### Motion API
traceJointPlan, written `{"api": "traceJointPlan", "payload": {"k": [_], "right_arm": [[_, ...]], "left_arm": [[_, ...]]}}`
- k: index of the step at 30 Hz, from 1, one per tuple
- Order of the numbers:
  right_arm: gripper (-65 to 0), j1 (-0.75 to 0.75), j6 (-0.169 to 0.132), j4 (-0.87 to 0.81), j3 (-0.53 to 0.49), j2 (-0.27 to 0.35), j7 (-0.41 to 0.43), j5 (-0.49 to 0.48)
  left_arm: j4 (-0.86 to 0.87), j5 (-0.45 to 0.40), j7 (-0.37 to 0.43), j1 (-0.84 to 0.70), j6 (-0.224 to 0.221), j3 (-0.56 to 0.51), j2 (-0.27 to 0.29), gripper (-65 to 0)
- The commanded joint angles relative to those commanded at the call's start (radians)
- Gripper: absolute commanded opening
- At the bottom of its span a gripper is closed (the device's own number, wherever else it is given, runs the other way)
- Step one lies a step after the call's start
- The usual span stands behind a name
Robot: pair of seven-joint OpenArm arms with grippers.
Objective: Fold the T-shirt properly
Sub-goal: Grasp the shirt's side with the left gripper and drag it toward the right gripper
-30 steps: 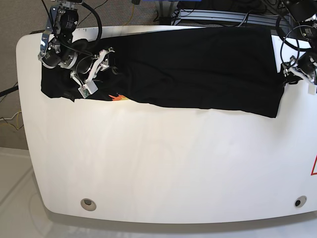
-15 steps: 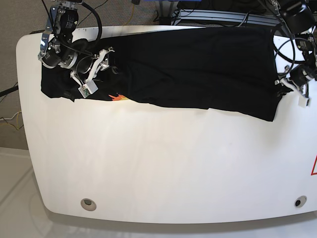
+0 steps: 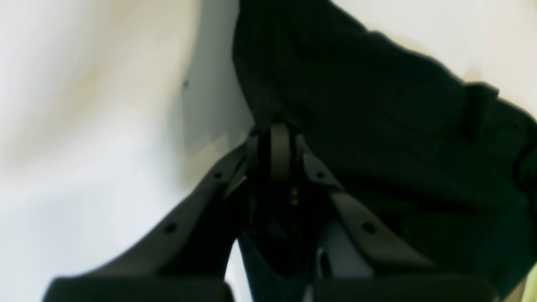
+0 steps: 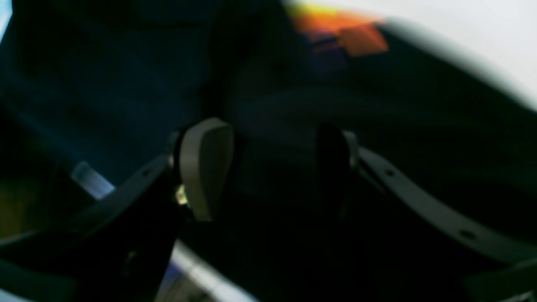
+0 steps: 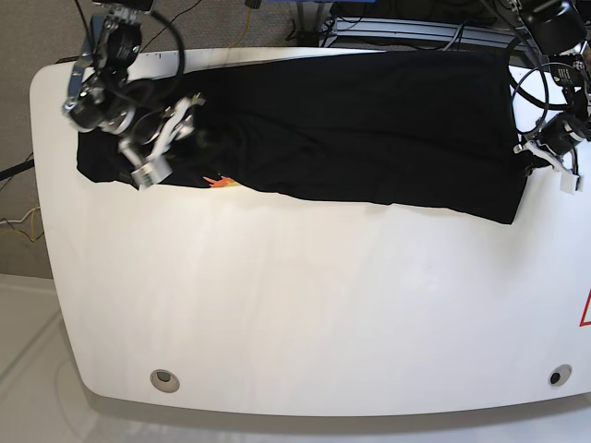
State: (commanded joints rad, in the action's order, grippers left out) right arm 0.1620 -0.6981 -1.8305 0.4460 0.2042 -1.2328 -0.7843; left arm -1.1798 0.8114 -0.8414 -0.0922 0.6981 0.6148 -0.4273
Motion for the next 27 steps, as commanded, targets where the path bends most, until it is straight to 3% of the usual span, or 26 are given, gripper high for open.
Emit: {"api": "traceJointPlan", "payload": {"k": [4, 6, 18, 27], "right_arm": [[-30.3, -0.019, 0.0, -0.002, 0.066, -0.005, -0.014, -0.003], [-30.6, -0.02, 0.0, -0.005, 0.102, -0.014, -0.012, -0.005], [-30.6, 0.029, 0.0, -0.004, 0.03, -0.033, 0.037, 0.056], [-30.5, 0.054, 0.0, -0.007, -0.007, -0.042, 0.047, 0.077]], "left_arm": [[-0.057, 0.006, 0.017, -0.034, 0.0, 0.003, 0.0, -65.0], [-0.182, 0.009, 0.025, -0.086, 0.0, -0.001, 0.012, -65.0], [-0.382, -0.051, 0.029, -0.073, 0.0, -0.057, 0.03, -65.0], [-0.496, -0.073, -0.023, -0.079, 0.0, -0.085, 0.035, -65.0]]}}
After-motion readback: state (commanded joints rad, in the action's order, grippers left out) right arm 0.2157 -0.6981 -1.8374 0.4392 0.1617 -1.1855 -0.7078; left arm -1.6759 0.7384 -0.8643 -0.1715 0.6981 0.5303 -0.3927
